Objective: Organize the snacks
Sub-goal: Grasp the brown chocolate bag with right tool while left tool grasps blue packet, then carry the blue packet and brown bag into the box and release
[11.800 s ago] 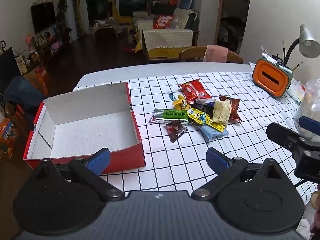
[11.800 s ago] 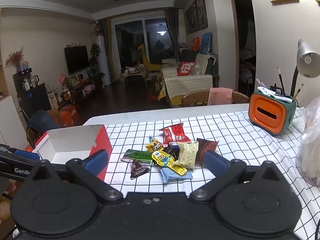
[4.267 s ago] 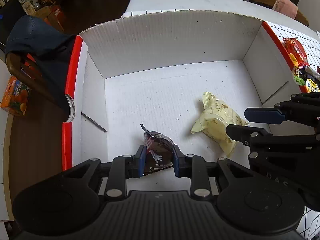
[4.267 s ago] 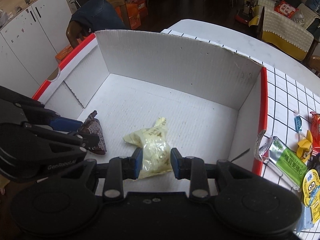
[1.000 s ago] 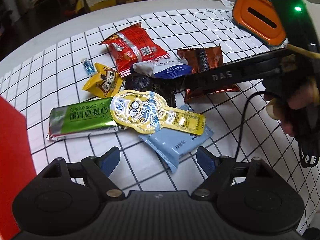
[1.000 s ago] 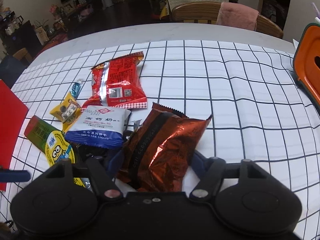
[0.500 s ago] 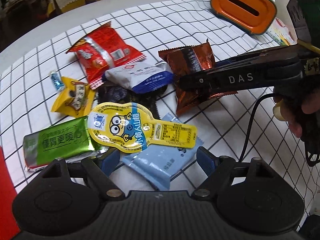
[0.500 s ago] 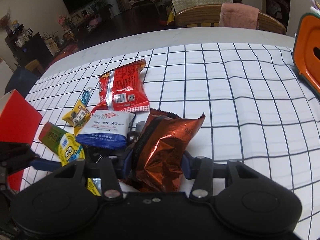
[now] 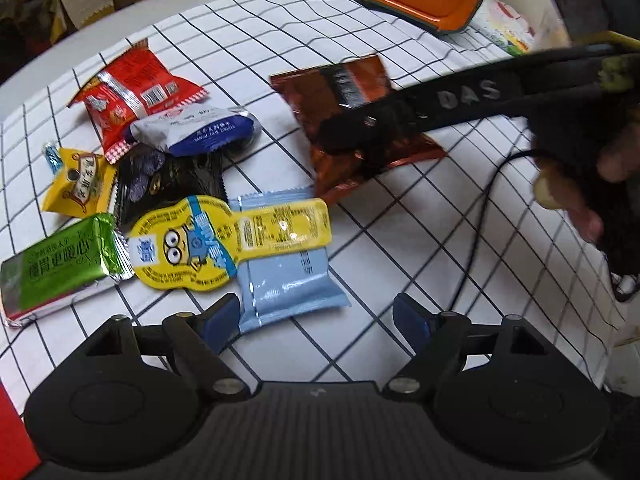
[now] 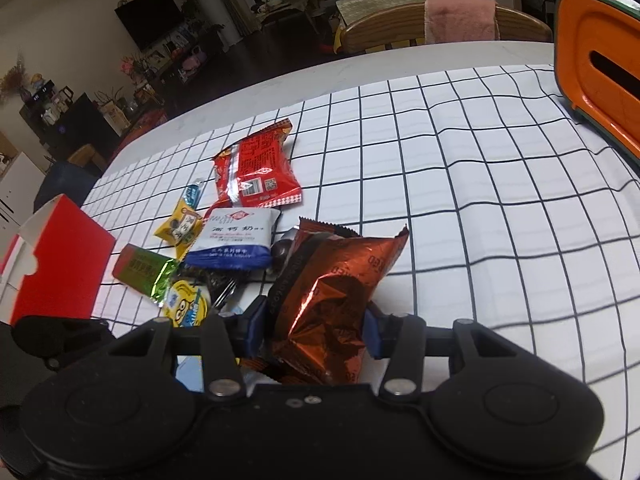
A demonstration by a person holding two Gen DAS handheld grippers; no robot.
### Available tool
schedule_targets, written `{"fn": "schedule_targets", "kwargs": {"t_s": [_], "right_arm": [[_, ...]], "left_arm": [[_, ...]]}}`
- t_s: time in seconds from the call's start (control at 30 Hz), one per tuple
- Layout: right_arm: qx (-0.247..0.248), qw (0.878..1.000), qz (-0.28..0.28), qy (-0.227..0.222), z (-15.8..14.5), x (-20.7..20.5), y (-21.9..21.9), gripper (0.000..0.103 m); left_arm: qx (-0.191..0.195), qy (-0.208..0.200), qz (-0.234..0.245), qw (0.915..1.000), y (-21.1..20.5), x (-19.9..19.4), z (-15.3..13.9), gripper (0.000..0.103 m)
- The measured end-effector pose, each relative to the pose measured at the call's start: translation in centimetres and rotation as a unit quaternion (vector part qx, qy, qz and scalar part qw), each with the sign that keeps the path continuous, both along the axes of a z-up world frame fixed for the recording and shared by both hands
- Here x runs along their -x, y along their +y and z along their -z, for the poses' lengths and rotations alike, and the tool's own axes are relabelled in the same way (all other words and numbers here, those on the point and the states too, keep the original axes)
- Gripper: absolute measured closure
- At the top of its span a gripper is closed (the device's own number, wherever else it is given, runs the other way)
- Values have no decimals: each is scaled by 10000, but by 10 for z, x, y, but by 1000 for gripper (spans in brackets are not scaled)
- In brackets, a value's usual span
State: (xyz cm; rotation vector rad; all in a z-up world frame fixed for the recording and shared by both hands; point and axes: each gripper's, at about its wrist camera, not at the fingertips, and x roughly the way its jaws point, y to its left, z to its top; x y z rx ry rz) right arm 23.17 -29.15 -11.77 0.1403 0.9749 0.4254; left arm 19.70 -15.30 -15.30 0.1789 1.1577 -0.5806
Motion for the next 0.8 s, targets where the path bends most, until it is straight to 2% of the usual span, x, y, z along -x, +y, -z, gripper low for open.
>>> {"fn": "schedule_targets", "kwargs": {"t_s": [0.2,0.27,0.4,0.47,0.8], "right_arm": [[-48,9999,135,-58,-4,13,-9,56],[-83,9998,197,-43,-4,15,-11,56],[-135,9995,296,-53,-6,22,-16,56],[-161,9993,327,-54,-7,25,-16,57],[-183,9990,409,28,-14,54,-14,57]], "left_arm": [[-319,-208,-337,9987,-10,-10,4,22],[-423,-218,-443,9979,-12,-12,5,34],[-639,-341,-554,9958,-15,-11,6,43],[-646,-370,-611,9954,-14,-11,5,54],[-336,-14,-1061,9938,5,4,1,56]]}}
